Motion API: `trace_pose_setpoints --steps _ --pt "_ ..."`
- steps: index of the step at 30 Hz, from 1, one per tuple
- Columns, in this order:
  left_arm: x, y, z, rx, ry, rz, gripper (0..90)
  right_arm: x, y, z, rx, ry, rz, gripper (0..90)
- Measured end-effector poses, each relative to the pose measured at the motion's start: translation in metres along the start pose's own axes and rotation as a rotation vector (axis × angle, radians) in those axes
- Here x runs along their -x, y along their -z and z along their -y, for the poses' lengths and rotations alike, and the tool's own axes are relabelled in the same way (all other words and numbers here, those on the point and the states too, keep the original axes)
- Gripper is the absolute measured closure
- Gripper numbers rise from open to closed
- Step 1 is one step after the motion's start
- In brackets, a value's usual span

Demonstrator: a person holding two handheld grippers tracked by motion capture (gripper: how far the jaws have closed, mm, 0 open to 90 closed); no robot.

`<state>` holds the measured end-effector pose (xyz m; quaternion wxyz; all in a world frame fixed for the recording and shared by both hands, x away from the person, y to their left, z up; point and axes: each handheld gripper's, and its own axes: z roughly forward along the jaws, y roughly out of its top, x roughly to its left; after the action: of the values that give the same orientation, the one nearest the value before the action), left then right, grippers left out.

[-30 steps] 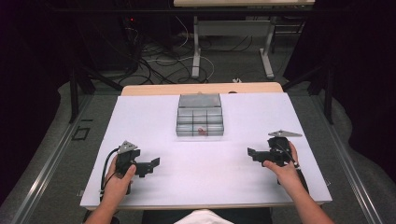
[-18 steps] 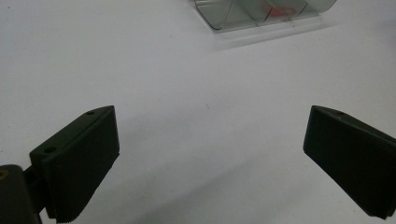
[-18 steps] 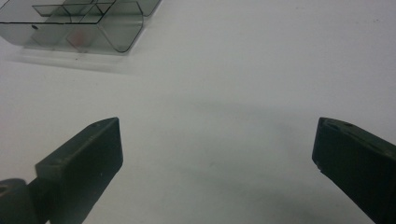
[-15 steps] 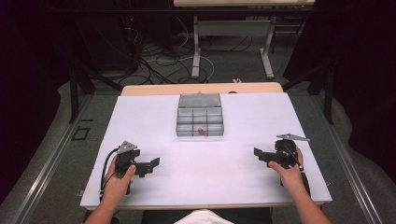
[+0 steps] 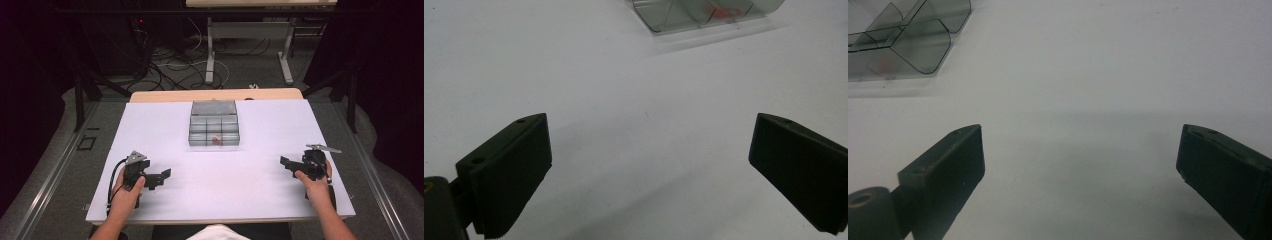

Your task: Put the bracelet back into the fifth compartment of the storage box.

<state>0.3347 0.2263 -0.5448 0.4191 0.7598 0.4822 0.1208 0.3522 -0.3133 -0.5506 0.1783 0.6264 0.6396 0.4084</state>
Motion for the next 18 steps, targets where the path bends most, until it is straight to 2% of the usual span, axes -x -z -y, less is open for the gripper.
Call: trace_pose_setpoints --steps 4,7,8,18 --pt "-0.0001 -0.0003 0.0002 0.006 0.004 -0.002 3.5 0.0028 -0.0002 -0.0001 0.001 -0.018 0.010 5.5" --pt "-0.0006 -0.0004 0.0002 0.010 -0.001 -0.005 3.5 0.0056 -0.0009 0.0000 -0.004 -0.013 0.019 6.3" --pt "-0.0006 -0.0004 0.0002 0.010 0.000 -0.005 3.5 0.0051 -0.0011 0.0001 -0.007 -0.026 0.021 6.4" --pt "-0.0002 -0.0009 0.0006 0.023 0.009 -0.009 3.6 0.0068 -0.0032 0.0014 -0.018 -0.018 0.024 6.5"
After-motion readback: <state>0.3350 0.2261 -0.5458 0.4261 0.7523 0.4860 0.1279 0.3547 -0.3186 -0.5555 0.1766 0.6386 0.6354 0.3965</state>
